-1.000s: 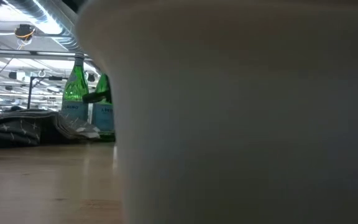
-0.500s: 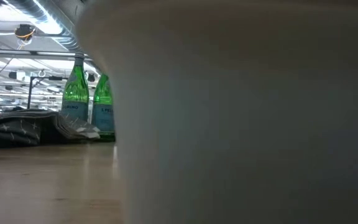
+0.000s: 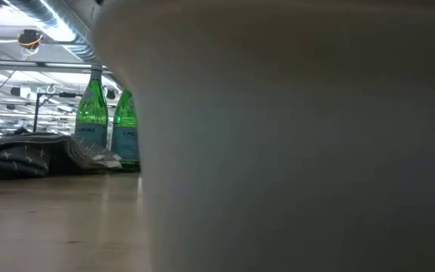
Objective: Sort silverware
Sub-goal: Put the spoon into the silverware tray
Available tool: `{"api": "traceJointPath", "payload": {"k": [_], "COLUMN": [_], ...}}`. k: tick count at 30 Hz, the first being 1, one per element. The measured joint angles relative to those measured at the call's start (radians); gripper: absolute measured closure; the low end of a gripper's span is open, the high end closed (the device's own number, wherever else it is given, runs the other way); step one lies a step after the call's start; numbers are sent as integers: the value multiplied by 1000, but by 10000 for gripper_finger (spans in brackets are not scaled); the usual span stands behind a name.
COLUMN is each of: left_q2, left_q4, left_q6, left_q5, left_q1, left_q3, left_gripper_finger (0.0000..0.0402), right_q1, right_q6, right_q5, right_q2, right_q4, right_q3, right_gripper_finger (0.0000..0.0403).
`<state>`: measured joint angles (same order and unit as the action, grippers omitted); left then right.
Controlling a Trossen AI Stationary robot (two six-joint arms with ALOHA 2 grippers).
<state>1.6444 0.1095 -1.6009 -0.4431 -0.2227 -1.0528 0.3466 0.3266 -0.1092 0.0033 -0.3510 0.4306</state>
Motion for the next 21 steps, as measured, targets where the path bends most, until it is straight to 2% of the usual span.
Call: {"api": "traceJointPath", "payload": {"k": [2, 10, 21], "left_q2": [23, 178, 368], "left_q4": [60, 298, 301], "left_q6": [-1, 13, 6], "left_q5": [-20, -32, 18], "left_q1": [-12, -54, -165], "left_q3": [-8, -75, -246], "left_gripper_finger": [400, 400, 400], "right_q1": [0, 0, 0], "right_q6": [-42, -71, -39], "right_q5": [45, 123, 120], "right_q2": [-1, 0, 0], "right_q4": [64, 76, 79], "right_q3": [-33, -120, -223], "right_gripper_finger": [331, 331, 331]}}
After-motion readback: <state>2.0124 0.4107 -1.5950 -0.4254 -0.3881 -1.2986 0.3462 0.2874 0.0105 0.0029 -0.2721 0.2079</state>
